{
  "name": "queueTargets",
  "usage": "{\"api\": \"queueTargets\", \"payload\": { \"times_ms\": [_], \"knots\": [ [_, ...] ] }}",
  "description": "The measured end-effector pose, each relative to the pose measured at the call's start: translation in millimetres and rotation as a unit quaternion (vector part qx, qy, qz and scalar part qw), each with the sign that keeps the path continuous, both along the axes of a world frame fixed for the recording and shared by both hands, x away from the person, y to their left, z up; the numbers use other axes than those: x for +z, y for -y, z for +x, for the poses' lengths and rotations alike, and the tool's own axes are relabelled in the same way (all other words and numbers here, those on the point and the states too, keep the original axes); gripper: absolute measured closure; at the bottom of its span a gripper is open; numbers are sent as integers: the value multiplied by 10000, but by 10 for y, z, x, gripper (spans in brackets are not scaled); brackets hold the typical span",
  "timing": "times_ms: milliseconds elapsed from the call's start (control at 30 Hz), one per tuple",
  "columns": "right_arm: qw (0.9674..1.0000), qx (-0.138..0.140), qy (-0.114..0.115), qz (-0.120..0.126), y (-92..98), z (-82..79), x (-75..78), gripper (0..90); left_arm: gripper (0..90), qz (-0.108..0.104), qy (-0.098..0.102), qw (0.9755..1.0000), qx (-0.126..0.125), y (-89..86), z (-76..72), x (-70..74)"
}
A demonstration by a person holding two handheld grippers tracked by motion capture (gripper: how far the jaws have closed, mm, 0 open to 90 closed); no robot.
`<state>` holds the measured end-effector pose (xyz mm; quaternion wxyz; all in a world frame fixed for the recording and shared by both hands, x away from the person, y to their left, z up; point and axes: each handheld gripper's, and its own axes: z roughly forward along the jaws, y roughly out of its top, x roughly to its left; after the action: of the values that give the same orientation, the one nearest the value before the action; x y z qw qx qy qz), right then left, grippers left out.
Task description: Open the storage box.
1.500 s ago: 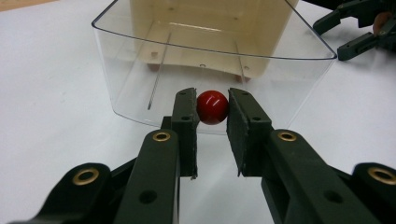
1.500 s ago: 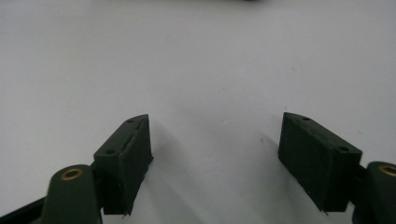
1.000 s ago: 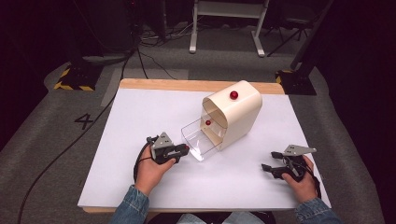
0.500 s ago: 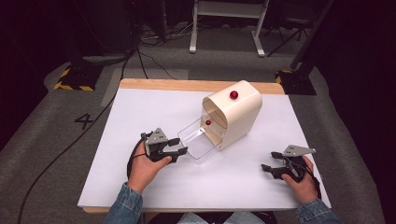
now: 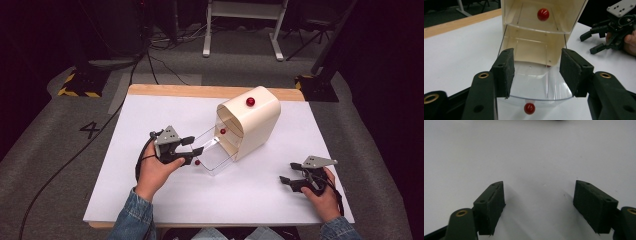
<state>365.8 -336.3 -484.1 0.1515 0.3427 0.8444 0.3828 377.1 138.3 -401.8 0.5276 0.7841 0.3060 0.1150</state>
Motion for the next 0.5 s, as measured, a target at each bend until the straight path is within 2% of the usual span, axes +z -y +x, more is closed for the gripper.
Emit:
{"api": "queueTargets", "payload": {
  "times_ms": [100, 267, 500],
  "knots": [
    [10000, 0, 3, -8, -1, -1, 0, 254, 444, -7, 99, 10000, 4, 56, 20, 74],
    [10000, 0, 4, -11, -1, -1, 0, 254, 441, -71, 190, 9997, -125, 164, 57, 167],
    [10000, -6, 11, -26, -3, -3, 0, 254, 440, -257, 331, 9989, -196, 279, 170, 205]
  ]
}}
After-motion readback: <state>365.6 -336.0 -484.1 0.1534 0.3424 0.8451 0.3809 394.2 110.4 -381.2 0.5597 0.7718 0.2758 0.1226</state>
